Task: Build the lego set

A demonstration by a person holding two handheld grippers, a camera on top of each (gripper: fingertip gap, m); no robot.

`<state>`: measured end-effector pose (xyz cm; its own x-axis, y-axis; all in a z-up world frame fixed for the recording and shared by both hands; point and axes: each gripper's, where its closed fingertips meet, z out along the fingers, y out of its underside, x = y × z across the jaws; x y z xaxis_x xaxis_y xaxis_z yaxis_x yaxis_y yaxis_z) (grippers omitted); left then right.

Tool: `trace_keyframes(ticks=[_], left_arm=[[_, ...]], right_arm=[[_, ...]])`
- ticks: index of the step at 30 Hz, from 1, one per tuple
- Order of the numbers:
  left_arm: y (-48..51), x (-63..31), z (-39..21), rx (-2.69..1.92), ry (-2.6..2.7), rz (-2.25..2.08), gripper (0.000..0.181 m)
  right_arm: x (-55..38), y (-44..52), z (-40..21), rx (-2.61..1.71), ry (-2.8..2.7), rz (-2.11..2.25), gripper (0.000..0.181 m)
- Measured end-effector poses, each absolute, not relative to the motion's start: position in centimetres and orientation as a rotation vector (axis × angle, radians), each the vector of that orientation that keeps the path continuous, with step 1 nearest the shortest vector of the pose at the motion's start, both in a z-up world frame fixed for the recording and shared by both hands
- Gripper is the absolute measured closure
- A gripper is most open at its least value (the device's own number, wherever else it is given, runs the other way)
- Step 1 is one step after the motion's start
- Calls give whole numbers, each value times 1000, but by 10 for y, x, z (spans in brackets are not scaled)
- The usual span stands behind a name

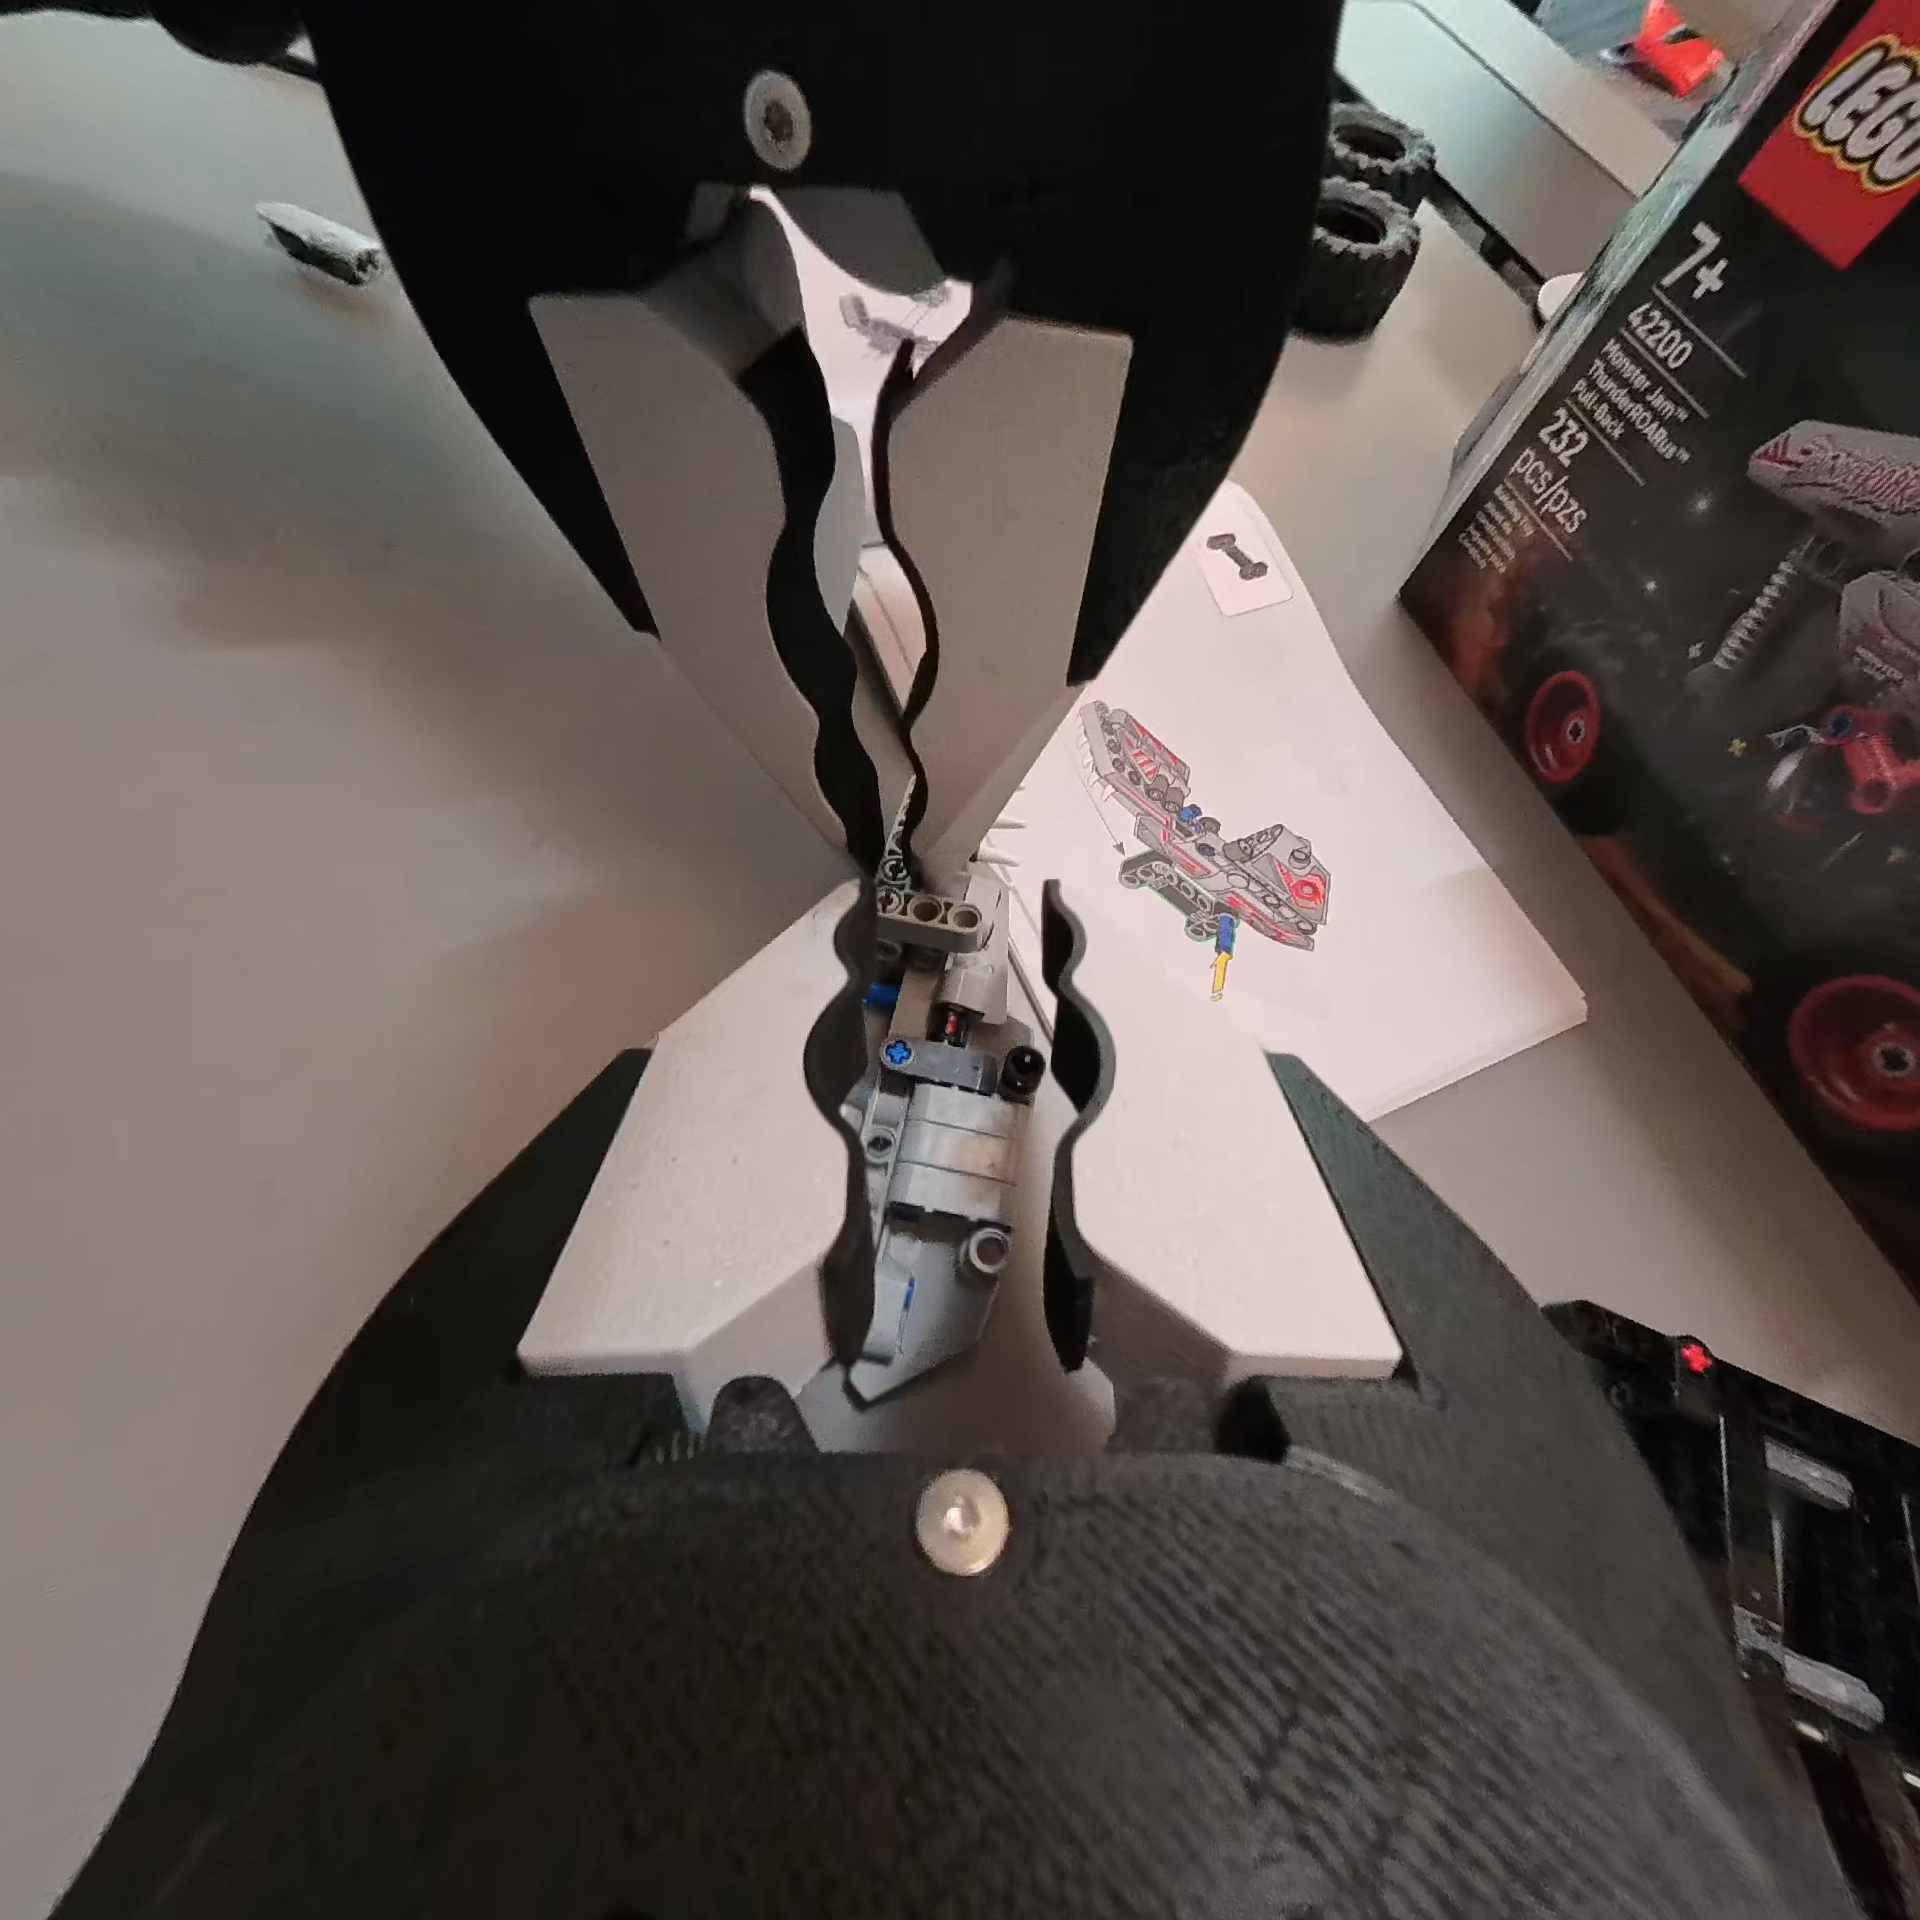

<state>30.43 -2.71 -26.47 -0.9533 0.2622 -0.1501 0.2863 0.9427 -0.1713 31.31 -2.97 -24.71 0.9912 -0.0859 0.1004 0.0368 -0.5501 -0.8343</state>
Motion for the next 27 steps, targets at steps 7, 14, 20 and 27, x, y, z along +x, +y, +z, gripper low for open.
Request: trace_keyframes(ticks=[7, 14, 20, 27], left_arm=[[-27, 304, -265, 411, 2984, -292, 176], [-27, 304, -265, 416, 2993, -269, 176], [-27, 304, -266, 408, 2996, -281, 176], [-27, 305, -268, 424, 2980, -267, 176]], right_arm=[[304, -26, -251, -2155, -9, -120, 170], [305, -26, -251, -2140, 5, -103, 168], [305, -25, -252, -2137, 7, -80, 170], [304, -27, -255, -2139, 8, -96, 170]])
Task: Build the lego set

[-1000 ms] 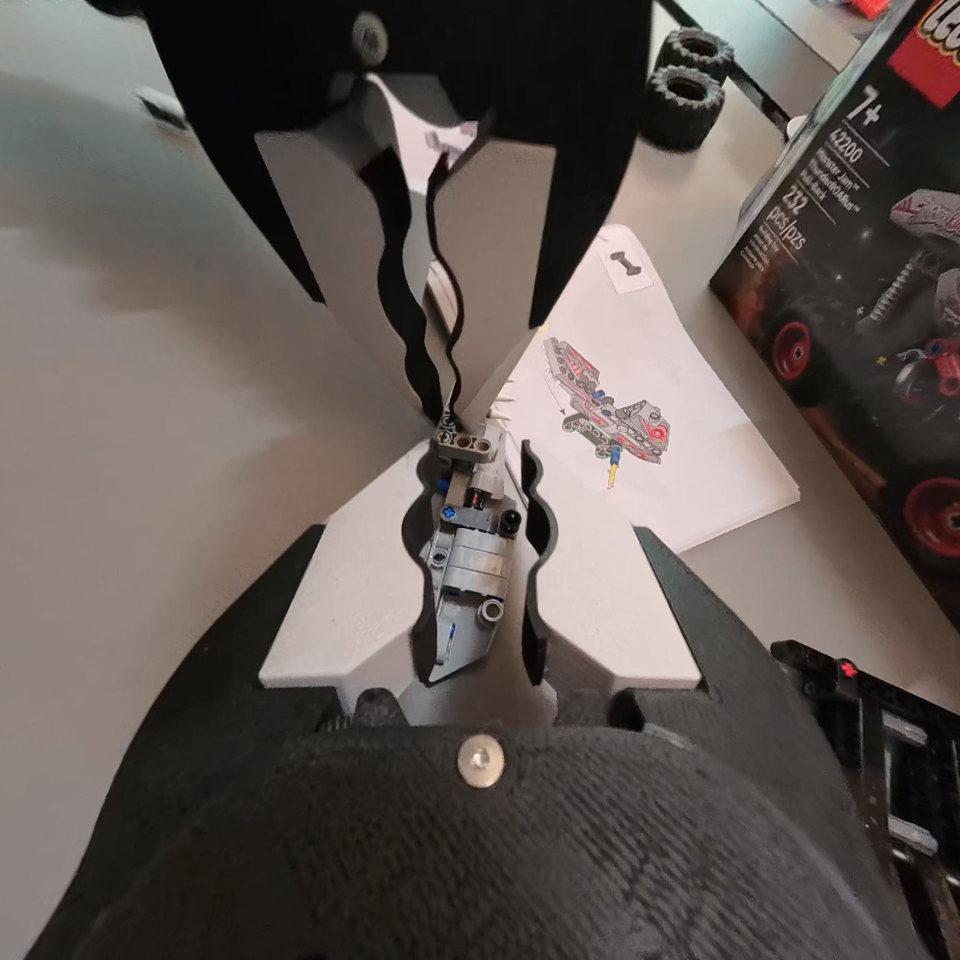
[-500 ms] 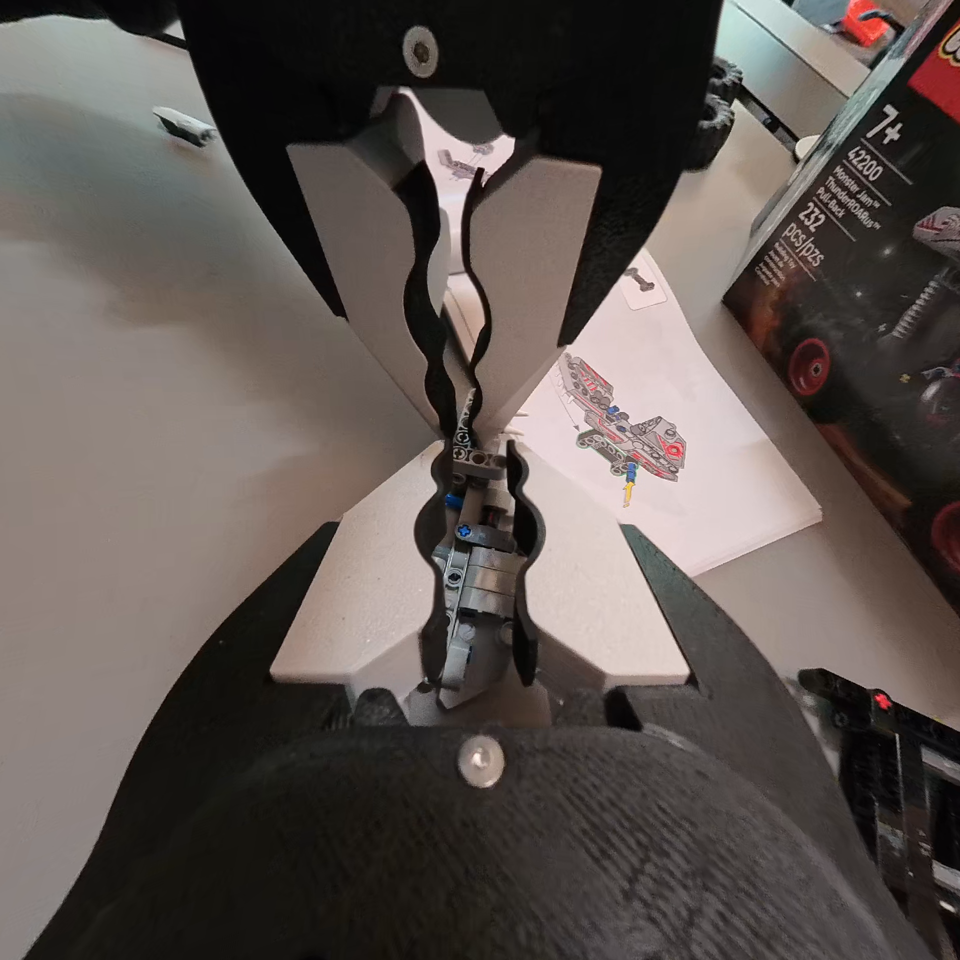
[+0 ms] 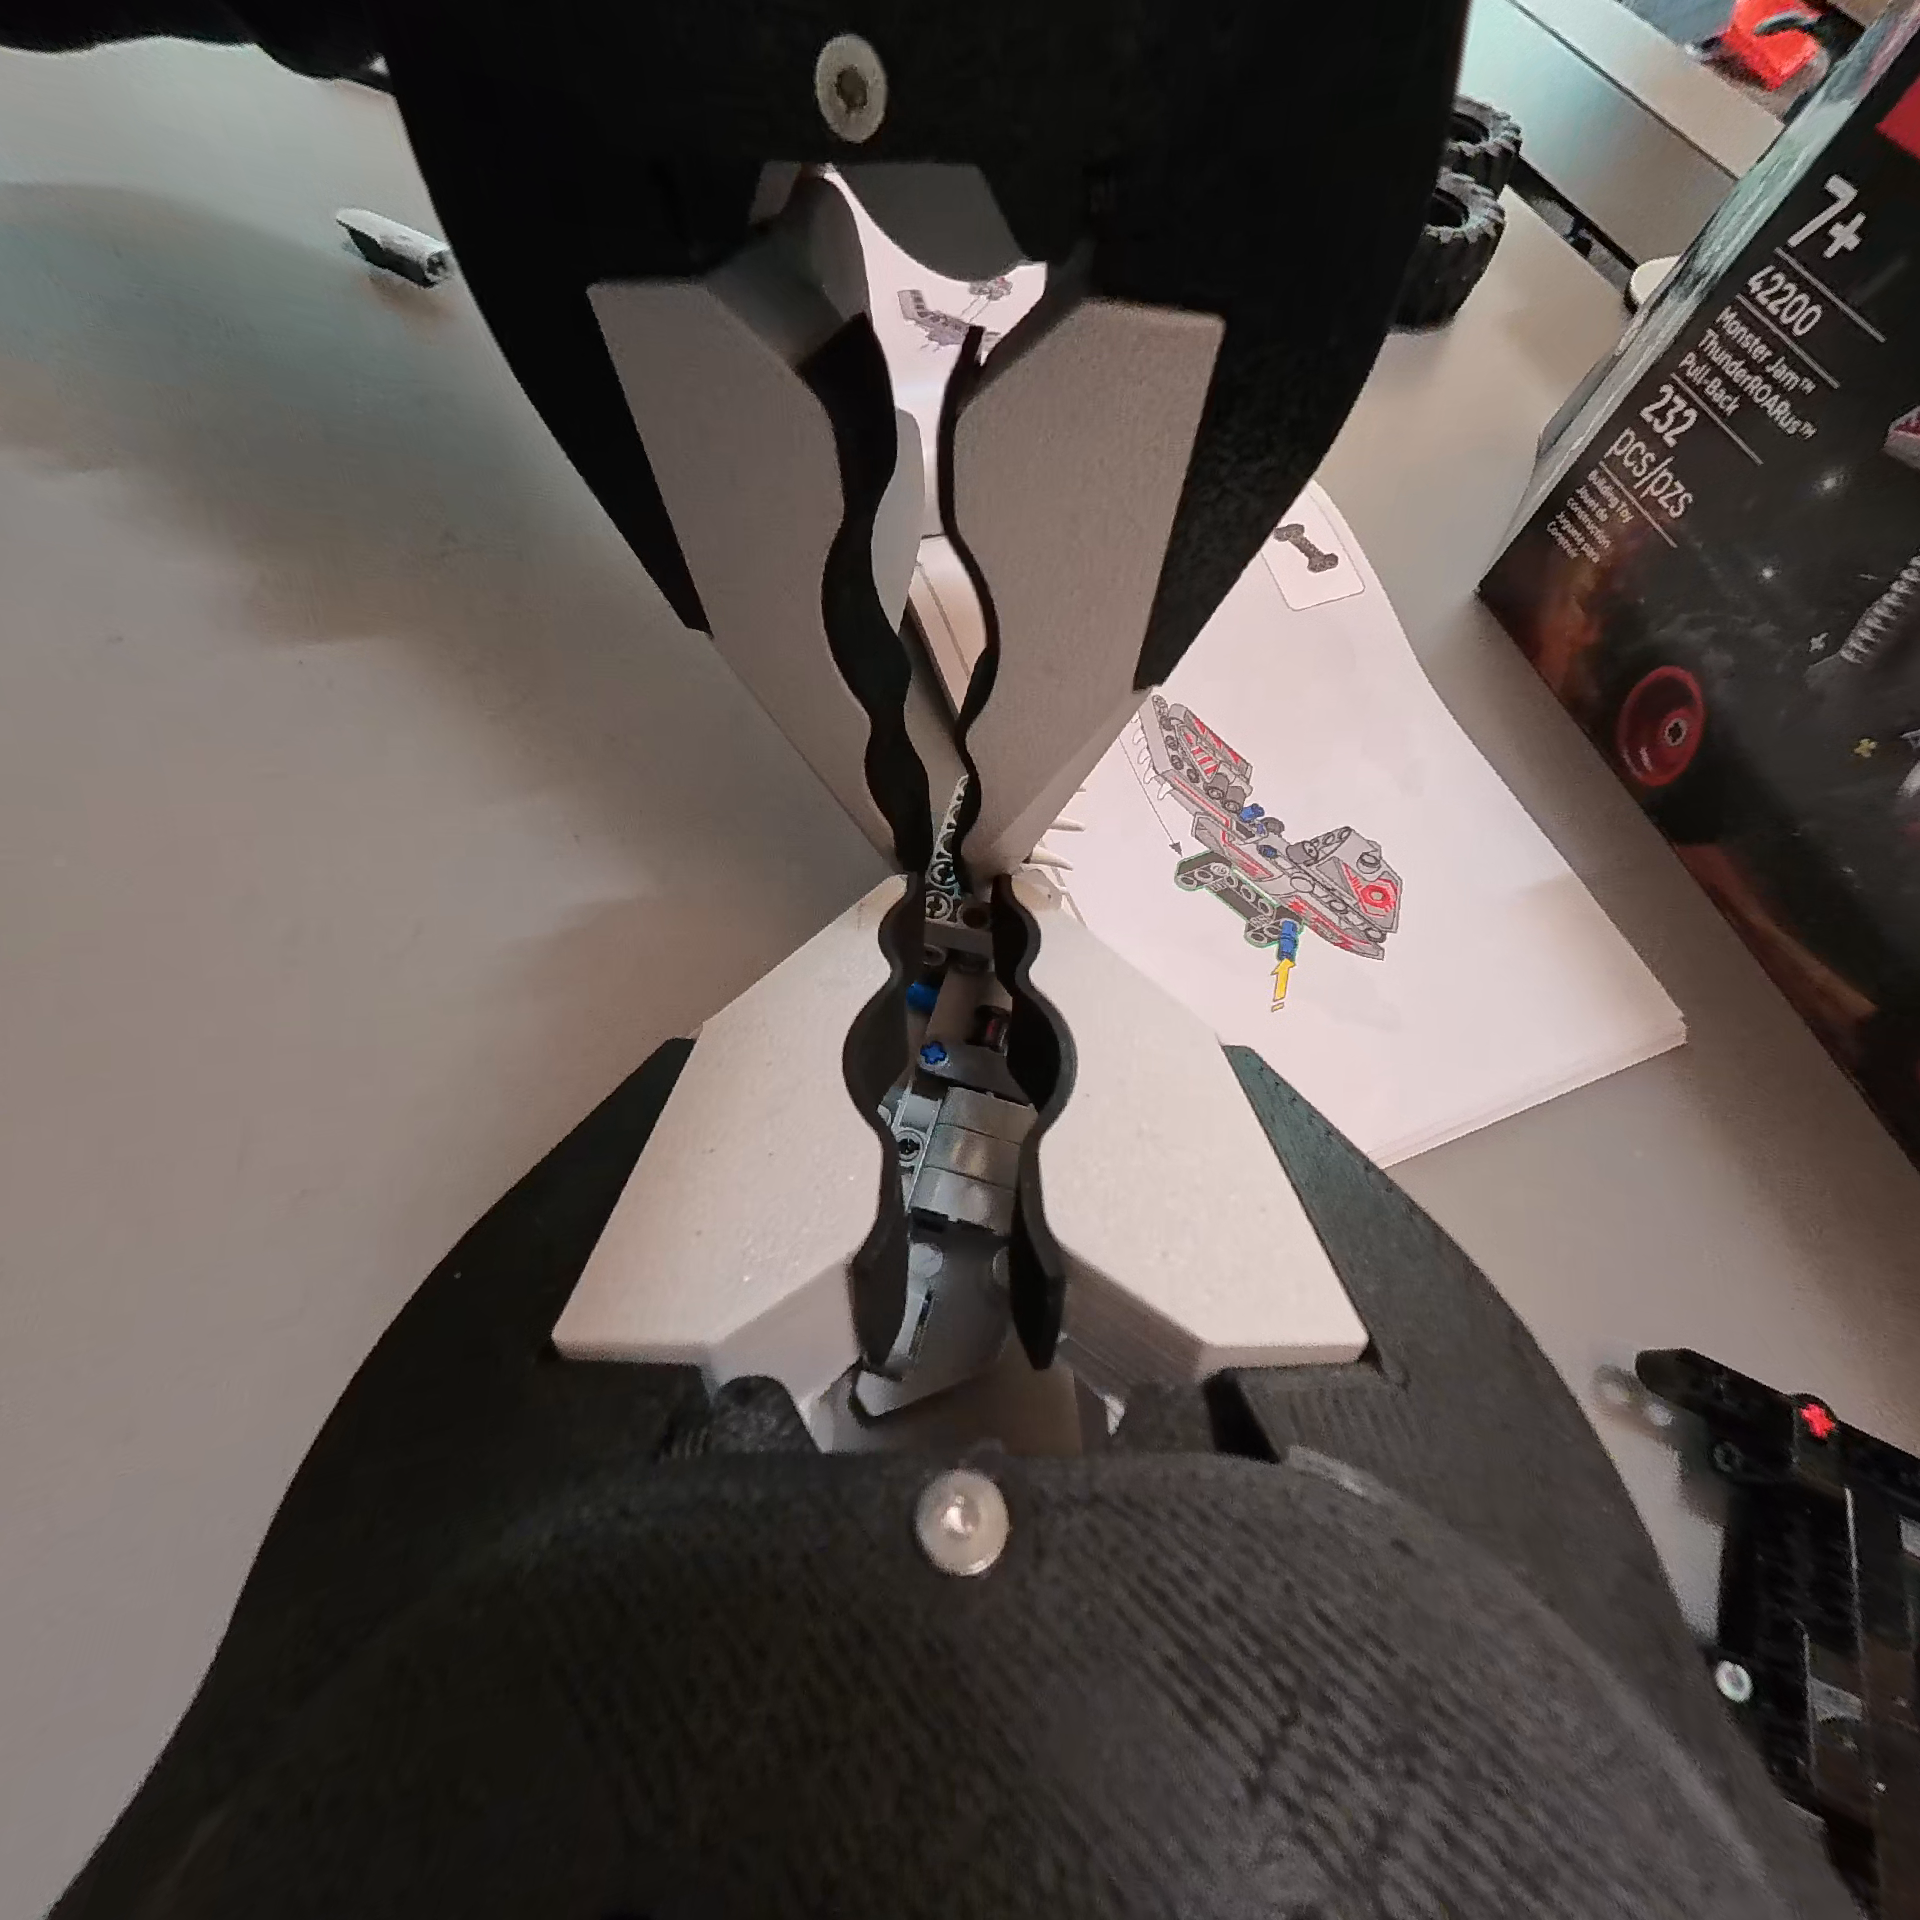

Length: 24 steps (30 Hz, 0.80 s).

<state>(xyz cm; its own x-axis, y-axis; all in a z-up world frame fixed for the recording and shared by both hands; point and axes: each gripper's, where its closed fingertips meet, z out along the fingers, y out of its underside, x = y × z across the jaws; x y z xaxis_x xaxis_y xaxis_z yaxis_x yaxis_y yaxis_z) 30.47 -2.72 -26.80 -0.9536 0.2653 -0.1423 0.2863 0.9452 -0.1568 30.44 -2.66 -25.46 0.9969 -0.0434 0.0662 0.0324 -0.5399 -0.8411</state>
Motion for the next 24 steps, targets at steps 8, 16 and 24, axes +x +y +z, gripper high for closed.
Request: trace_keyframes(ticks=[8, 16, 24], left_arm=[[-27, 305, -268, 406, 2958, -301, 176], [-25, 292, -256, -40, 3159, -819, 177], [-20, 266, -235, -724, 3447, -1307, 177]], right_arm=[[304, -26, -254, -2129, -4, -113, 170], [301, -50, -217, -2022, -189, -327, 116], [272, -28, -225, -2082, -444, -523, 113]])
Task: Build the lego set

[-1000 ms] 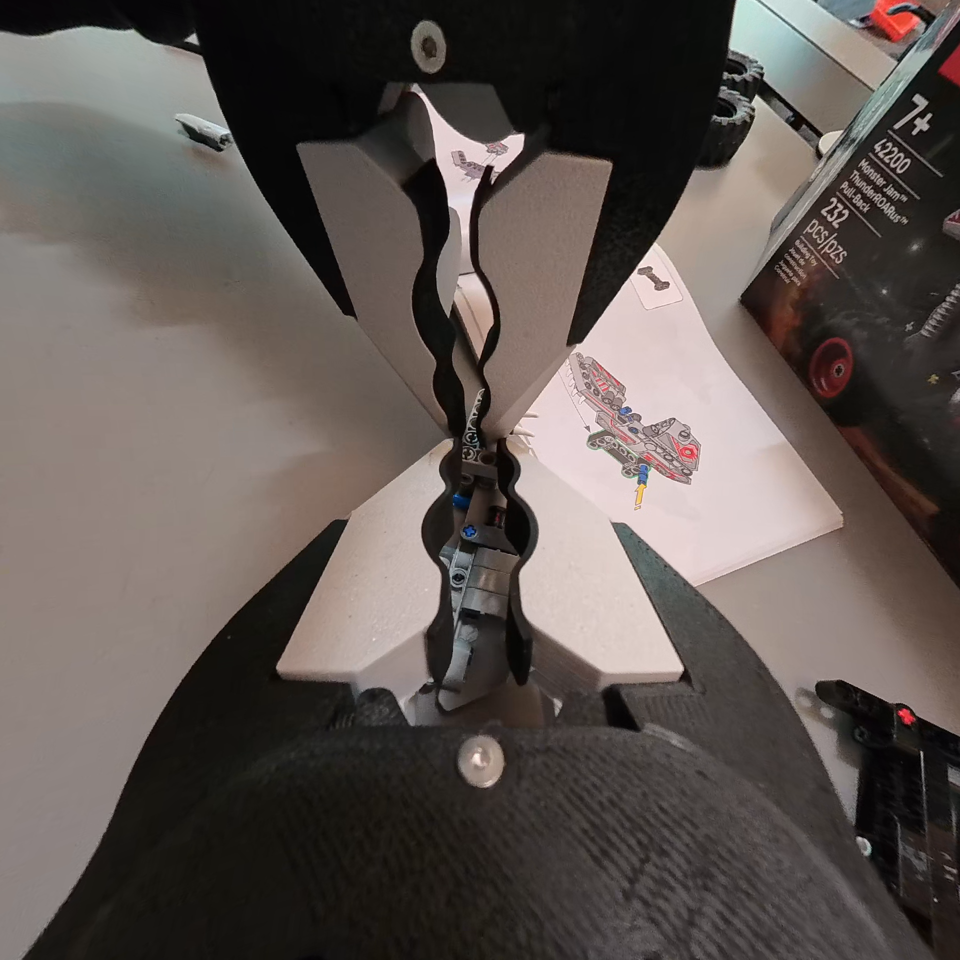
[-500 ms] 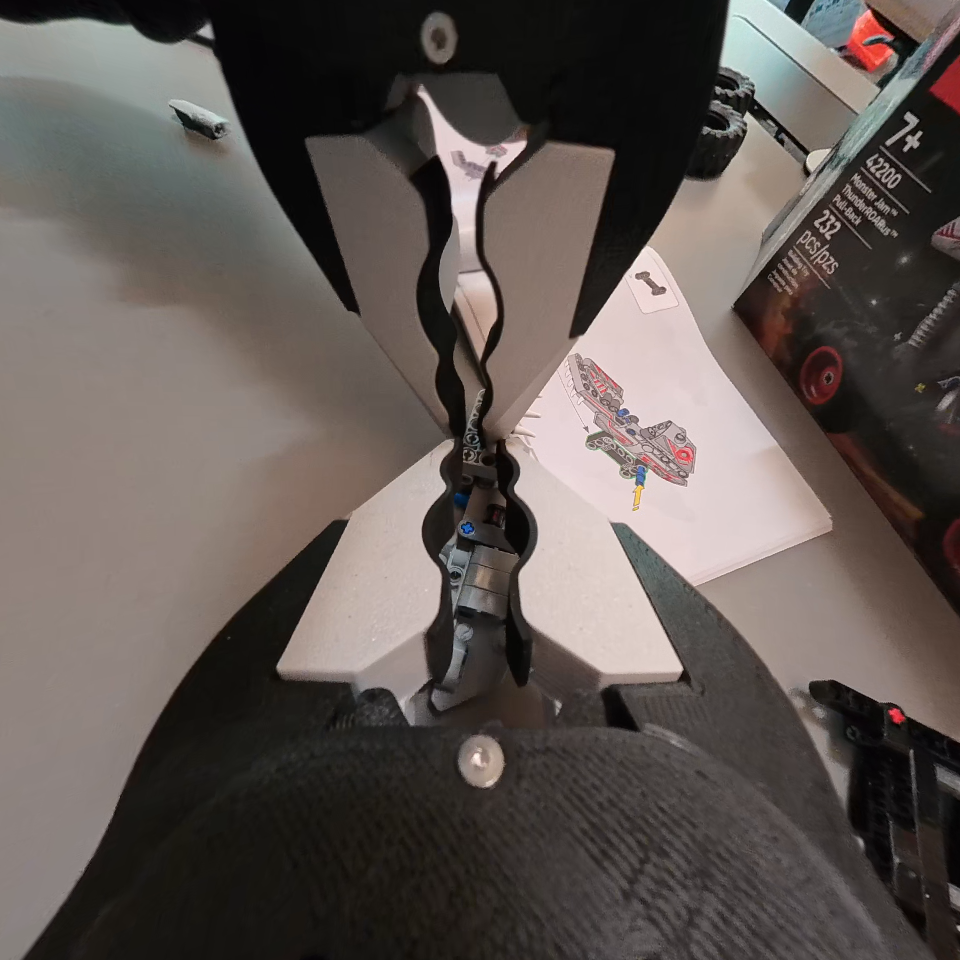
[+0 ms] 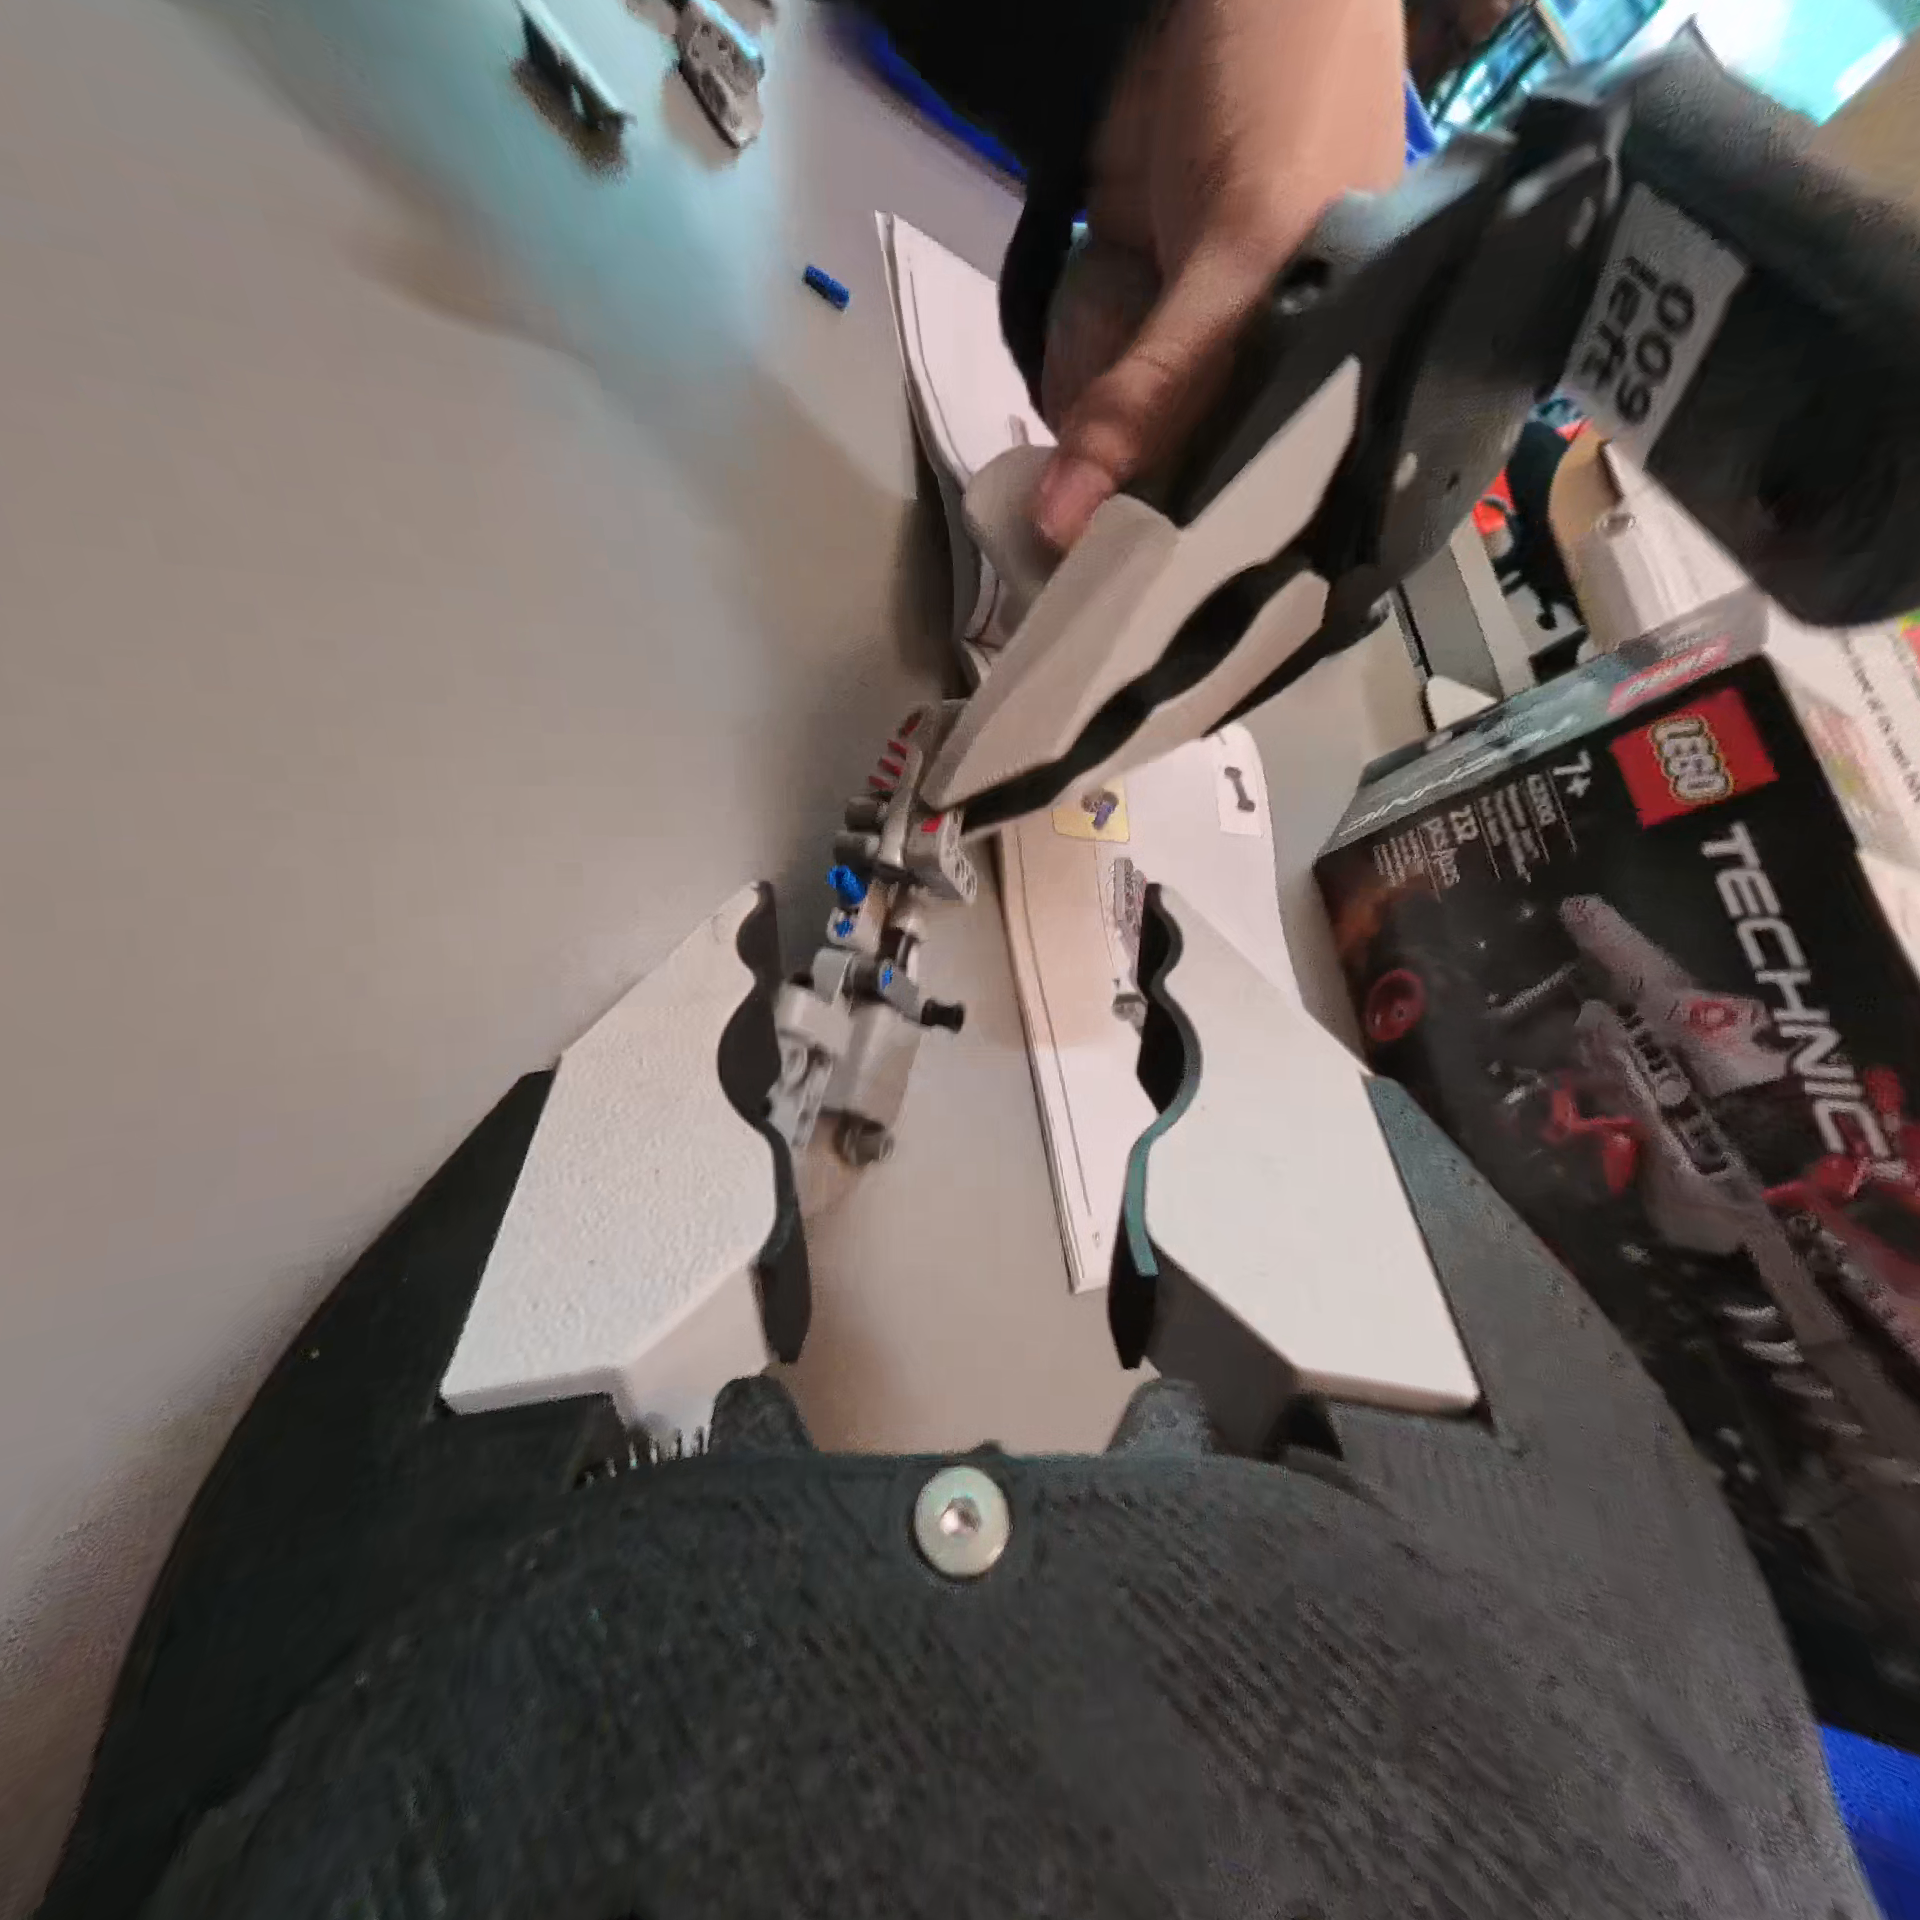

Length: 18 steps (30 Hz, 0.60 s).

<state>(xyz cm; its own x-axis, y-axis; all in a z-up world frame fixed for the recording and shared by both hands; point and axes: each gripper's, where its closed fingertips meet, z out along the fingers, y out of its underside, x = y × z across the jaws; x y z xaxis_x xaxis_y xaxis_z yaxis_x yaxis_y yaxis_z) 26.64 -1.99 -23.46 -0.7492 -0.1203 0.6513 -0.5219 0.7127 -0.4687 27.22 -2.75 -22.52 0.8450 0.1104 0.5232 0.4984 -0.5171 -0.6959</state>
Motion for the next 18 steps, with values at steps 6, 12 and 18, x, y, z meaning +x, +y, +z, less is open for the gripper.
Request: trace_keyframes(ticks=[6, 12, 18], left_arm=[[-24, 266, -232, 652, -2154, 914, 176], [-22, 272, -229, 769, -2026, 959, 176], [-25, 277, -224, 843, -1925, 1050, 176]], right_arm=[[269, -18, -230, -2086, -402, -530, 119], [264, -19, -220, -2057, -367, -508, 113], [275, -16, -246, -2179, -369, -652, 134]])
